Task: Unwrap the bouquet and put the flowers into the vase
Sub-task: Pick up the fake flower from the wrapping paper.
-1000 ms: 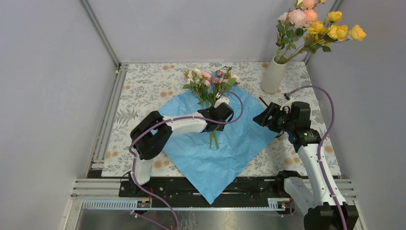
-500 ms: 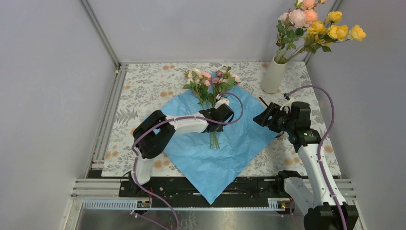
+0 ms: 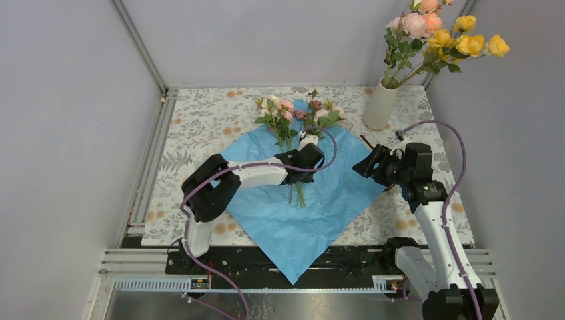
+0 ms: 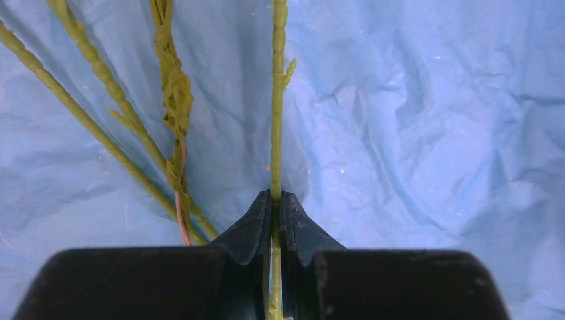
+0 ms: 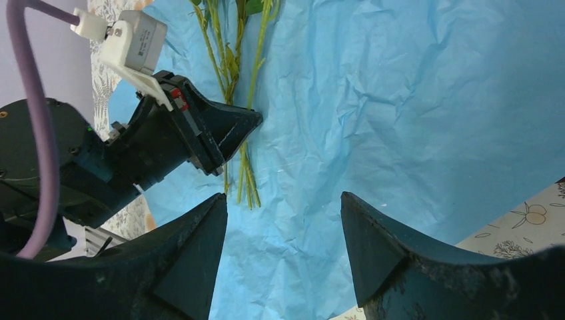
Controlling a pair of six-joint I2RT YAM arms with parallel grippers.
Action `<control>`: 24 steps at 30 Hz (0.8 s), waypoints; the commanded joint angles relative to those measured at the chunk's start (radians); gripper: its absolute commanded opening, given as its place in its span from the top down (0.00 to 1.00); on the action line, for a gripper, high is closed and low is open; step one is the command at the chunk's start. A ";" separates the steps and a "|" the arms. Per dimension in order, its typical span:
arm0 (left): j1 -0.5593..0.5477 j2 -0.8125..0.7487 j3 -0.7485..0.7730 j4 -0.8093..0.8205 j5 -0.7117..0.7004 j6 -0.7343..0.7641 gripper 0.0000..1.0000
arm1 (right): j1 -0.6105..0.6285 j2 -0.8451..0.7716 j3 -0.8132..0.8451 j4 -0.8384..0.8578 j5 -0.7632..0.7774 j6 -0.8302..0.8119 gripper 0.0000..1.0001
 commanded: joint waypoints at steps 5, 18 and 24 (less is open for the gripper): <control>0.006 -0.200 -0.096 0.178 0.128 -0.103 1.00 | 0.007 -0.059 0.025 -0.002 0.025 0.004 0.30; 0.045 -0.388 -0.294 0.517 0.378 -0.173 1.00 | 0.006 -0.139 0.023 0.001 0.042 0.075 0.29; 0.046 -0.518 -0.411 0.634 0.474 -0.185 1.00 | 0.006 -0.177 -0.007 0.122 -0.084 0.229 0.30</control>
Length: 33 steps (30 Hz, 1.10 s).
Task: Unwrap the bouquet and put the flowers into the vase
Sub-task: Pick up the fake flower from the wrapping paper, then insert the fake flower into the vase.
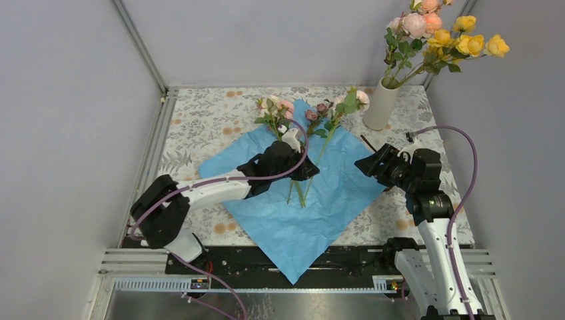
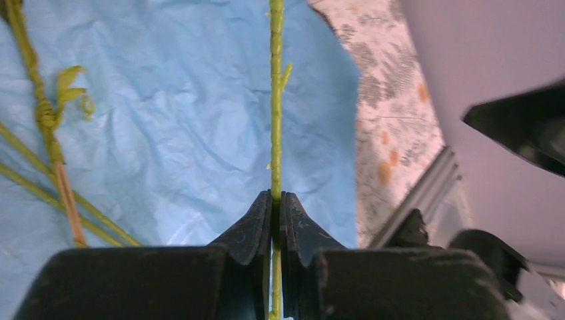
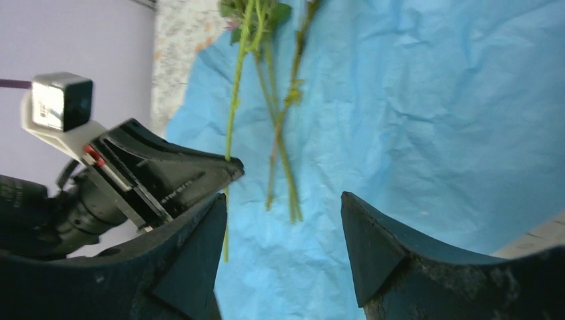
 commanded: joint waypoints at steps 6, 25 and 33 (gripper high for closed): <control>0.000 -0.211 -0.102 0.188 0.158 -0.059 1.00 | 0.032 -0.032 -0.100 0.442 -0.245 0.381 0.30; -0.011 -0.379 -0.217 0.242 0.229 -0.130 1.00 | 0.324 0.118 0.030 0.509 -0.021 0.358 0.40; -0.033 -0.382 -0.212 0.257 0.236 -0.143 1.00 | 0.389 0.175 0.049 0.522 0.010 0.354 0.44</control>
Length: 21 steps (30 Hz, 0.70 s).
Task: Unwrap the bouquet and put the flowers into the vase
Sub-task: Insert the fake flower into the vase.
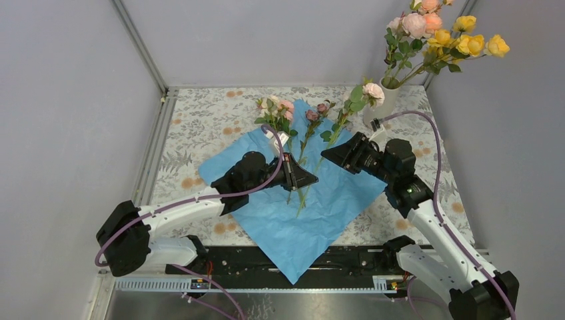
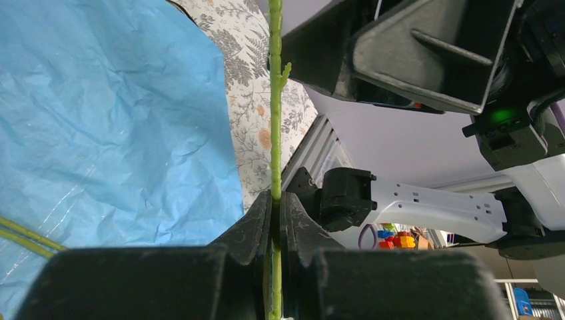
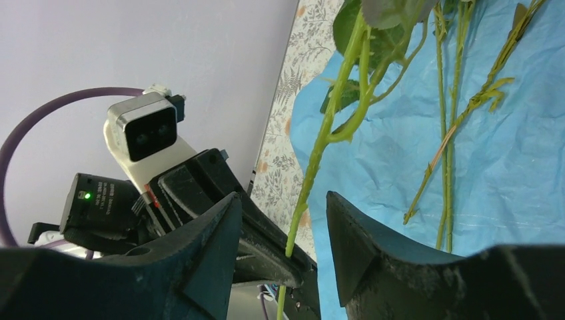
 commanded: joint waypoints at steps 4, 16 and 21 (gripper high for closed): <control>-0.022 -0.042 0.011 0.091 0.020 -0.011 1.00 | 0.043 0.031 0.052 0.053 0.049 -0.004 0.46; -0.041 -0.037 0.022 0.075 0.027 -0.005 1.00 | 0.050 0.031 0.060 0.033 0.098 -0.020 0.62; -0.044 -0.032 0.031 0.067 0.024 0.000 1.00 | 0.051 0.029 0.065 0.017 0.109 -0.031 0.73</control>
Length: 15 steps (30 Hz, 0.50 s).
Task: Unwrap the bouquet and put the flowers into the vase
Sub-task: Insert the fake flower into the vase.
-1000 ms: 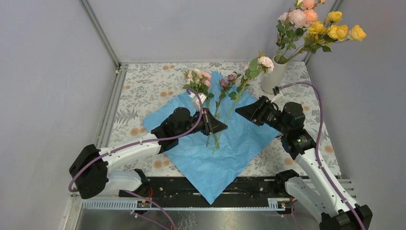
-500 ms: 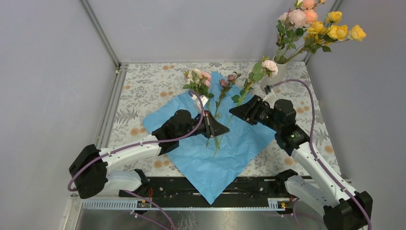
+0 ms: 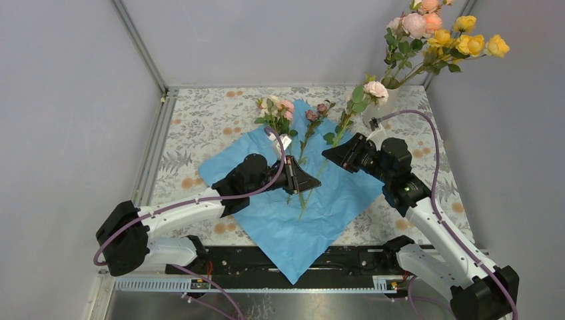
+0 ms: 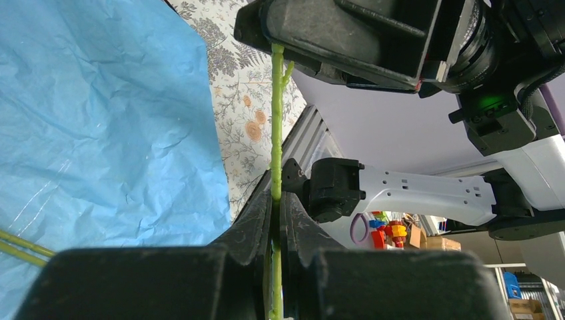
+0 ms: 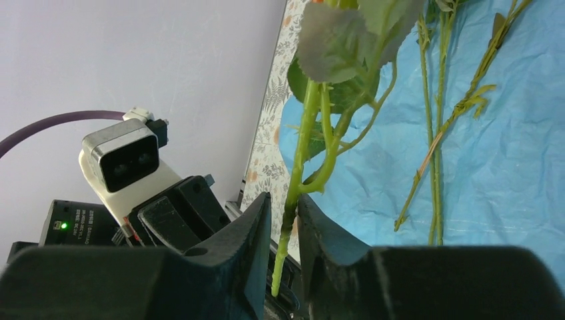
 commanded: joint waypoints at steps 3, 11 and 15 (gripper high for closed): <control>-0.010 -0.023 0.035 0.056 0.015 0.015 1.00 | 0.010 -0.003 0.051 0.011 0.039 -0.028 0.82; -0.012 -0.033 0.051 0.013 -0.016 0.044 1.00 | 0.013 -0.028 0.052 -0.008 0.077 -0.056 0.97; -0.012 -0.050 0.057 -0.016 -0.038 0.064 0.79 | 0.016 -0.058 0.062 -0.050 0.116 -0.094 0.99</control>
